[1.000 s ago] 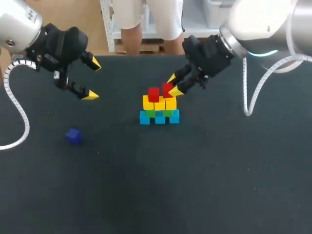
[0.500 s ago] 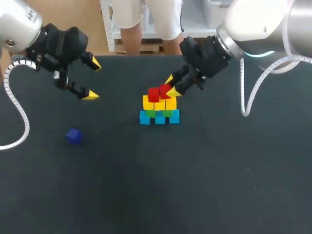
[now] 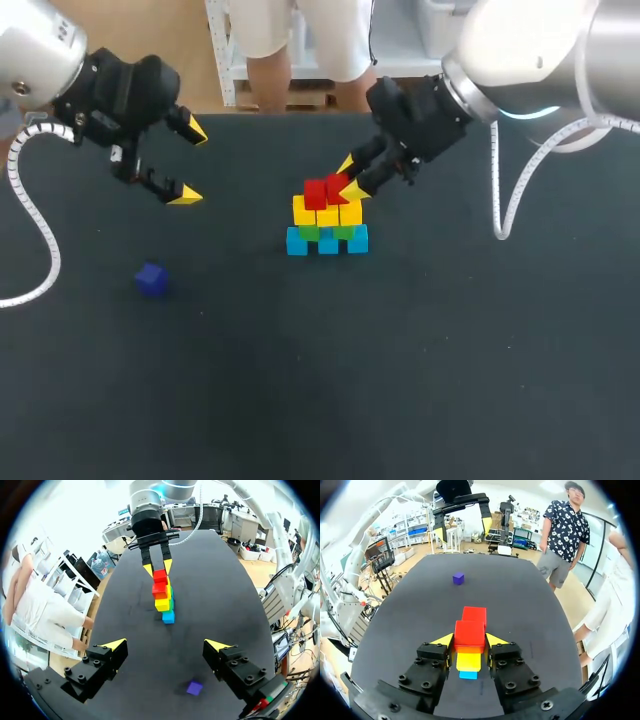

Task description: Place the blue cubes, place green cubes on the blue cubes, place the yellow cubes on the green cubes, then place the red cubes on the yellow cubes, and place purple cube on the red cubes.

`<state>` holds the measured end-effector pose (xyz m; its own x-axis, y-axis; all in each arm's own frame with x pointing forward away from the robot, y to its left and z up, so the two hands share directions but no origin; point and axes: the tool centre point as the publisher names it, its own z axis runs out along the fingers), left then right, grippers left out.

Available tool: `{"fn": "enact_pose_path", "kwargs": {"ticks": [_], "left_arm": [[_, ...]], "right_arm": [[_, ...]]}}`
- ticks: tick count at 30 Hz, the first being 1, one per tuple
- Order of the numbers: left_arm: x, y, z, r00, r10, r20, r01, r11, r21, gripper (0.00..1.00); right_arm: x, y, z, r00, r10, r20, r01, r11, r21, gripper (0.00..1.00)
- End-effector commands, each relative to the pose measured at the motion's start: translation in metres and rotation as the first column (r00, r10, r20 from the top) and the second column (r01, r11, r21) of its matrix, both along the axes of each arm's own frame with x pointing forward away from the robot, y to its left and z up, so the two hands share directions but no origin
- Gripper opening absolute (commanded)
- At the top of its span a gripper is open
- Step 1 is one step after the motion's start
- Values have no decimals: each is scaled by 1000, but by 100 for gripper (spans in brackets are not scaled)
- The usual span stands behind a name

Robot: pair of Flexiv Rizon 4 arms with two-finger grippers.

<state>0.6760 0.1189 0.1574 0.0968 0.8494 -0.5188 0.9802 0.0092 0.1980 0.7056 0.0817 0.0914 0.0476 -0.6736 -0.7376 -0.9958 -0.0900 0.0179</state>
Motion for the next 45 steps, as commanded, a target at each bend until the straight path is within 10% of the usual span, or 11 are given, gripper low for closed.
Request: {"fn": "enact_pose_path", "kwargs": {"ticks": [1,20,45], "left_arm": [[0,1,-1,1000,-3,3,3,1000,-4,100],[0,1,-1,1000,-3,3,3,1000,-4,100],[0,1,-1,1000,-3,3,3,1000,-4,100]], "right_arm": [[1,1,-1,1000,1,-2,-1,1000,0,0],[-2,0,-4,1000,-6,-11,6,1000,-8,1],[-3,0,-6,1000,-6,-14,6,1000,-7,35]]}}
